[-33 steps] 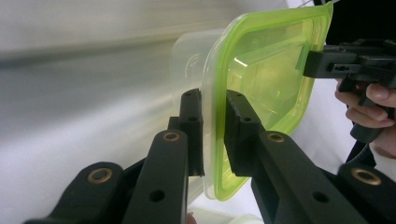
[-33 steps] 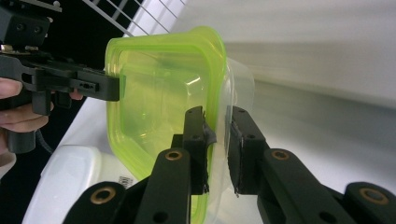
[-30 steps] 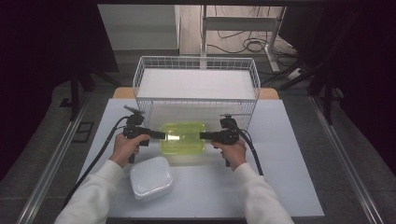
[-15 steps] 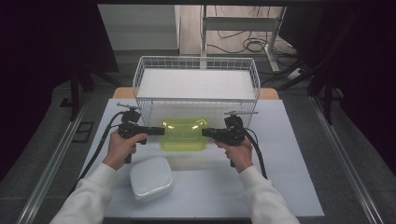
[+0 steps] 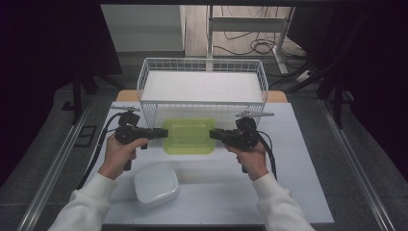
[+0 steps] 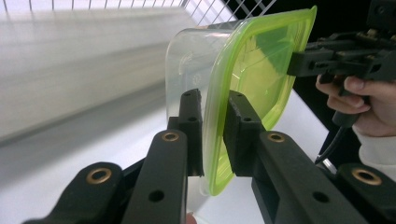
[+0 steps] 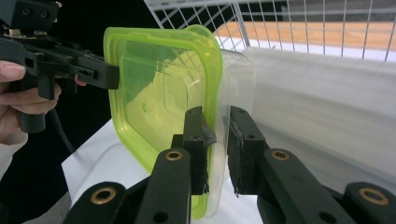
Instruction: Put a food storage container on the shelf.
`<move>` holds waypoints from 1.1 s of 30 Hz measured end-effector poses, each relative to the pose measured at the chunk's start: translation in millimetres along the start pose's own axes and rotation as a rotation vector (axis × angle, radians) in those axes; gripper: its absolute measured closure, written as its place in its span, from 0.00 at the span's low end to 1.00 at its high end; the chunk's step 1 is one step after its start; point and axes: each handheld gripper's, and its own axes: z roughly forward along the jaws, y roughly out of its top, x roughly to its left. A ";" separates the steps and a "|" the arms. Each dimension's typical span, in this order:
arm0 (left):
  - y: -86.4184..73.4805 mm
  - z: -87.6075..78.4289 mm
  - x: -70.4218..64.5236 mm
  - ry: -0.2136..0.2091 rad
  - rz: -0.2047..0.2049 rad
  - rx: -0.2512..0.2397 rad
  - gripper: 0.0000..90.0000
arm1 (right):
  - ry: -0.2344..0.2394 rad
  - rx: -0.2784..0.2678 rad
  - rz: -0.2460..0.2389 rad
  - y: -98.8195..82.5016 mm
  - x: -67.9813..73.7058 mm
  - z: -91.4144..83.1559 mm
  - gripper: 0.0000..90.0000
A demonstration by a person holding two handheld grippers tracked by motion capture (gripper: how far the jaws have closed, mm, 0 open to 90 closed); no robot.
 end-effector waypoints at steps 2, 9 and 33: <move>3.4 -3.7 -4.7 -0.002 0.012 -0.011 0.87 | -0.001 -0.011 -0.019 3.3 4.2 -4.7 0.87; 11.1 -10.7 -13.0 -0.009 0.032 -0.035 0.87 | -0.005 -0.033 -0.060 12.5 14.0 -16.0 0.86; 70.9 -19.6 -29.2 -0.008 0.081 -0.082 0.87 | -0.013 -0.093 -0.097 68.1 15.5 -38.4 0.86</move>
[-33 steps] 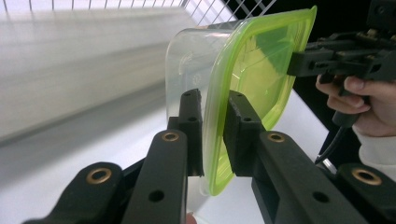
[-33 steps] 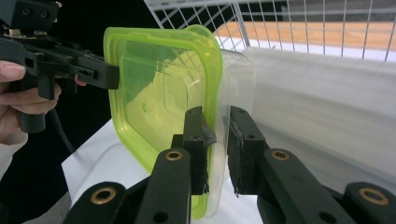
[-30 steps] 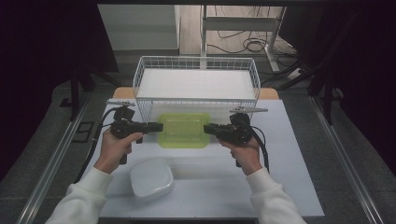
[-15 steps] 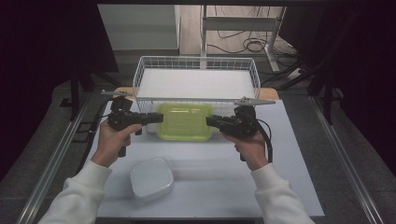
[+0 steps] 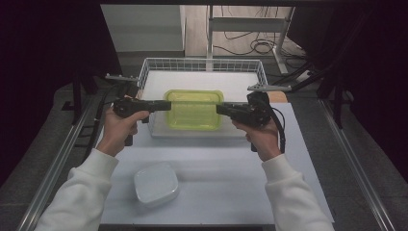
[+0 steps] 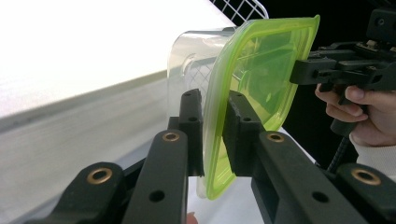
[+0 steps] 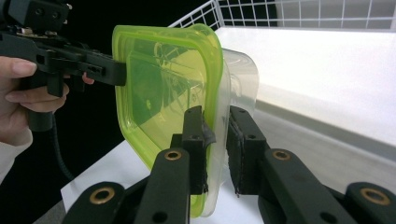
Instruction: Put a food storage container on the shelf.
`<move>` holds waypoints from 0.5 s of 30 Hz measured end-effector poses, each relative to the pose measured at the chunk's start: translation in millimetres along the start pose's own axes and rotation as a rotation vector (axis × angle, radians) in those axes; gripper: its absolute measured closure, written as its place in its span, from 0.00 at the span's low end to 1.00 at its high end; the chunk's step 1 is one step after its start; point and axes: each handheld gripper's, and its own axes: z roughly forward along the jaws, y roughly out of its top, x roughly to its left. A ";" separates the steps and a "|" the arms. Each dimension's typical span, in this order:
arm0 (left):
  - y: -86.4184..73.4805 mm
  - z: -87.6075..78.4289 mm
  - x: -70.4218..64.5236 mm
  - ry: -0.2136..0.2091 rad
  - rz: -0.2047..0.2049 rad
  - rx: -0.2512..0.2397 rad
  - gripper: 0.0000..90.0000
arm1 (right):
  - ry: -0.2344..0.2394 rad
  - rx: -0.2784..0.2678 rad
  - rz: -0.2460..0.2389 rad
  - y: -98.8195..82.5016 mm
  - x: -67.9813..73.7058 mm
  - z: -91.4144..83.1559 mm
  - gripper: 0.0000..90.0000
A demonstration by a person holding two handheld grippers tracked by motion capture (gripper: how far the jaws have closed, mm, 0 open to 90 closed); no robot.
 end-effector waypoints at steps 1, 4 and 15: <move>1.8 0.4 0.6 0.000 0.000 0.000 0.88 | 0.000 0.000 0.004 2.4 -1.4 0.5 0.86; 9.9 2.0 2.8 0.001 -0.002 -0.001 0.88 | 0.001 0.002 0.008 9.2 -5.1 2.1 0.86; 40.2 6.5 10.3 -0.013 -0.006 -0.003 0.88 | 0.006 -0.013 0.025 35.3 -18.4 4.6 0.87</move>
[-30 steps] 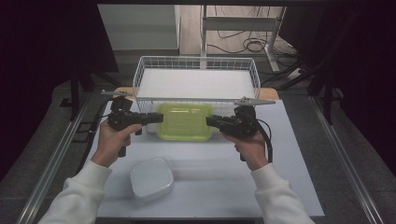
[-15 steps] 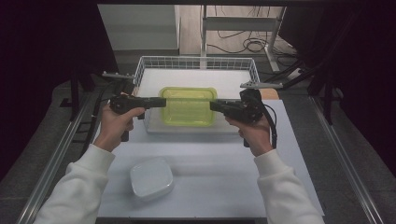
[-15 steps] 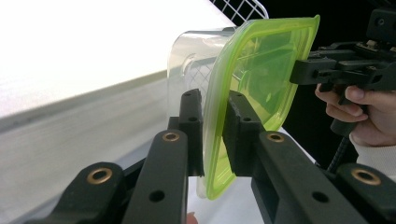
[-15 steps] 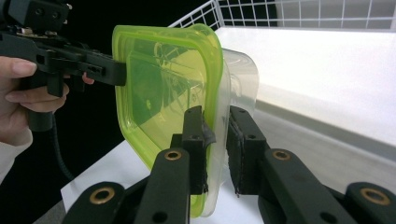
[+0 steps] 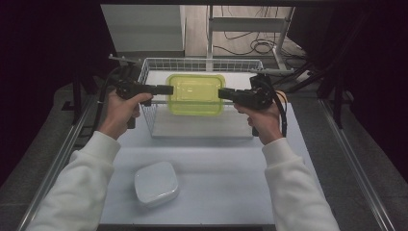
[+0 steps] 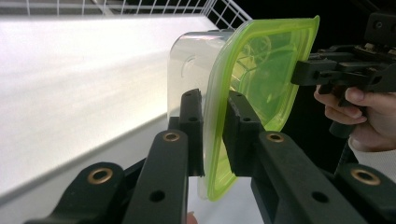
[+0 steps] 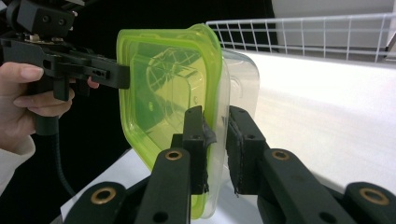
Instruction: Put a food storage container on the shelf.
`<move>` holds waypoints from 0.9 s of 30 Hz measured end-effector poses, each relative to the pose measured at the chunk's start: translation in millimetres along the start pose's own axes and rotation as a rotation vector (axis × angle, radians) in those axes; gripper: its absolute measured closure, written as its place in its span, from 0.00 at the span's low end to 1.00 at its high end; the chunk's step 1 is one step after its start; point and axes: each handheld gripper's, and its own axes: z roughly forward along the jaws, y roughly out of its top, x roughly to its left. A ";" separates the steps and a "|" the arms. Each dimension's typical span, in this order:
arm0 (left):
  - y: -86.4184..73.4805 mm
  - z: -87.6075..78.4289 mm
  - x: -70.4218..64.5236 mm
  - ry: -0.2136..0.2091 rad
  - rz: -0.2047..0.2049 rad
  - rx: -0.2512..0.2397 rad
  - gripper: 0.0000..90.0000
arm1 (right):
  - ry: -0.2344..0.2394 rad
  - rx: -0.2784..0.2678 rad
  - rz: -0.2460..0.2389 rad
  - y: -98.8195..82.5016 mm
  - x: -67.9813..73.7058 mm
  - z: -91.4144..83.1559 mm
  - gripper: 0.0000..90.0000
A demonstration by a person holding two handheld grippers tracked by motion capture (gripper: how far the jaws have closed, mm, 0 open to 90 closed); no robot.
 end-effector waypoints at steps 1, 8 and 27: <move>2.4 0.1 0.5 -0.001 0.003 0.000 0.88 | 0.002 -0.003 0.001 1.7 -0.7 0.0 0.87; 14.7 6.1 8.8 -0.018 -0.019 0.007 0.88 | 0.010 -0.010 0.023 12.6 -9.6 3.1 0.87; 42.9 44.5 53.5 -0.010 -0.182 0.069 0.88 | -0.028 0.068 0.177 36.5 -52.4 33.0 0.88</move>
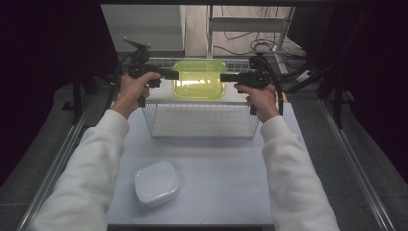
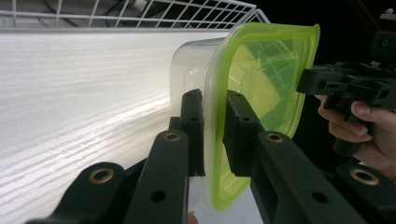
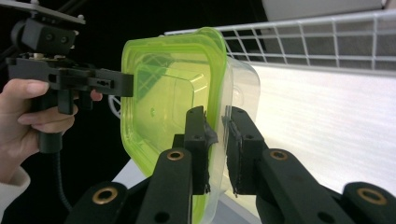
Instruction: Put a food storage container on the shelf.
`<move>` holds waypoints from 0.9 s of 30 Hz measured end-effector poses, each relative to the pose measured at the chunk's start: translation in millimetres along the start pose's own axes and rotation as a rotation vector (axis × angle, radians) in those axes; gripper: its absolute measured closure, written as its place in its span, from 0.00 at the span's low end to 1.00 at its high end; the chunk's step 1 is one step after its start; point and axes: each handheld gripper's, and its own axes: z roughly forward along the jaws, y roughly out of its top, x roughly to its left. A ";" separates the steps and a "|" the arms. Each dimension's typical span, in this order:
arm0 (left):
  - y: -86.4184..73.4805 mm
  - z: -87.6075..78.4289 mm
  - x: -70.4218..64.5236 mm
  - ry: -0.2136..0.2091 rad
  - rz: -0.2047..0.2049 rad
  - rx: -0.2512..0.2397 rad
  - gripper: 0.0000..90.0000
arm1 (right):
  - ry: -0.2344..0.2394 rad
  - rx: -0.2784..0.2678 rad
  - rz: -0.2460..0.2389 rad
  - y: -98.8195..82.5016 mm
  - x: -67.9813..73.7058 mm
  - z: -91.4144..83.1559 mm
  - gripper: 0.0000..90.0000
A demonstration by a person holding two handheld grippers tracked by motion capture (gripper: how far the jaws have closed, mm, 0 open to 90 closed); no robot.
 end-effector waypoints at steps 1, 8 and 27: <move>0.7 2.0 3.1 0.000 -0.004 0.008 0.88 | -0.007 0.009 0.014 0.4 -1.4 1.6 0.88; 8.4 16.4 18.0 -0.027 -0.121 -0.003 0.87 | -0.026 0.027 0.136 2.8 -20.6 14.6 0.86; 11.6 32.9 31.4 0.050 -0.166 -0.008 0.62 | -0.045 -0.037 0.314 1.0 -41.0 35.1 0.71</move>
